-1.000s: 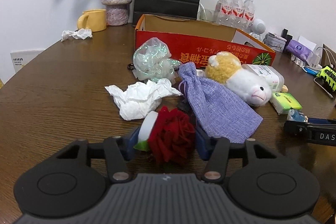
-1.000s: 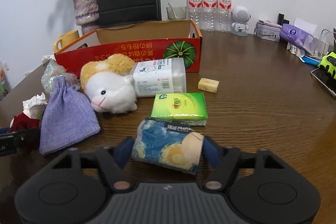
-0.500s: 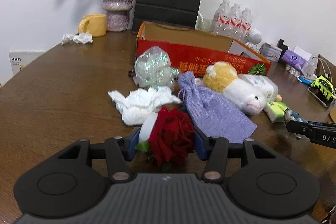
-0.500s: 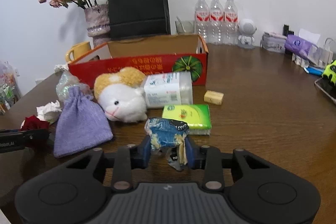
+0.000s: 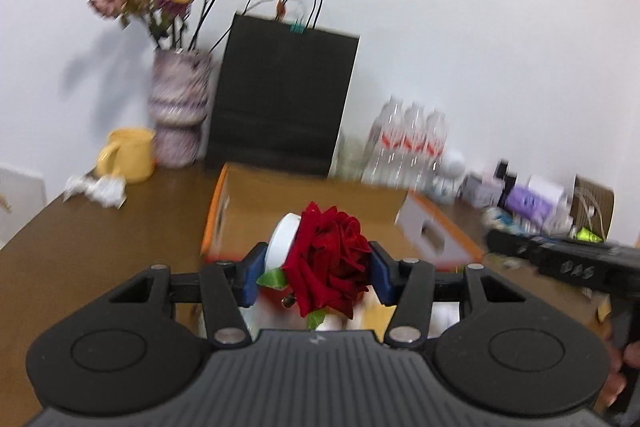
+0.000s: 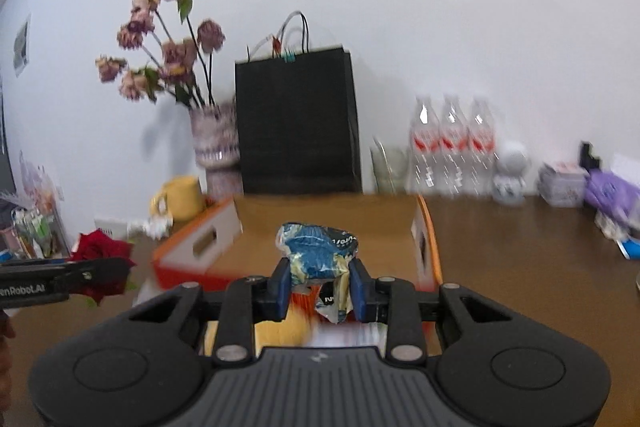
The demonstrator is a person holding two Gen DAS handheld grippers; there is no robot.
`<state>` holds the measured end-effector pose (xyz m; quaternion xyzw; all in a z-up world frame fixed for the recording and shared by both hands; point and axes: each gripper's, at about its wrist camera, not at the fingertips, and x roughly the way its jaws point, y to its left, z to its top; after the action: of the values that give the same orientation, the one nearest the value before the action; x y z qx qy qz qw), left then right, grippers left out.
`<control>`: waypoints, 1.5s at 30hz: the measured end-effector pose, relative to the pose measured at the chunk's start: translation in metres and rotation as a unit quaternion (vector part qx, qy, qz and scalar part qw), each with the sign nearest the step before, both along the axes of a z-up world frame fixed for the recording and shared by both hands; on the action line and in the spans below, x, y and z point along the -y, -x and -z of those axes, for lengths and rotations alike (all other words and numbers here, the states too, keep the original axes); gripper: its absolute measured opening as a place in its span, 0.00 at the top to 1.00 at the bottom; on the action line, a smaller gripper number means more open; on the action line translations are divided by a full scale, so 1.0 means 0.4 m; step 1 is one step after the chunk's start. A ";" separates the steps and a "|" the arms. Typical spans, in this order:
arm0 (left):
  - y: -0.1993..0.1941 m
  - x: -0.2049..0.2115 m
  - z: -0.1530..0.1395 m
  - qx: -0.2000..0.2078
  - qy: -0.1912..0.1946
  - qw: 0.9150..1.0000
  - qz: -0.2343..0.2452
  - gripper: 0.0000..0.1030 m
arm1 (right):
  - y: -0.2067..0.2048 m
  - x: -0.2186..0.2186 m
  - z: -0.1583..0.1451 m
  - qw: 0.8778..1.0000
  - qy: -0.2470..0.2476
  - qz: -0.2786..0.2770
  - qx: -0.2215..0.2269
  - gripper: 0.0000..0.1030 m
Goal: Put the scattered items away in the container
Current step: 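Carry the rose and blue packet into the cardboard box and open both grippers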
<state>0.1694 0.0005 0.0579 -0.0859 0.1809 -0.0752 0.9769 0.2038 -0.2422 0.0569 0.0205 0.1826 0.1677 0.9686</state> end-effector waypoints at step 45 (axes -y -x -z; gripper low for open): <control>-0.247 0.034 0.123 -0.037 -0.033 0.996 -0.068 0.00 | -0.216 -0.048 0.116 0.995 0.008 0.030 -0.094 0.00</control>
<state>0.2680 -0.0132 0.0086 -0.0680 0.2134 0.0007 0.9746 0.2903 -0.2230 0.0104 0.0336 0.2736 0.1345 0.9518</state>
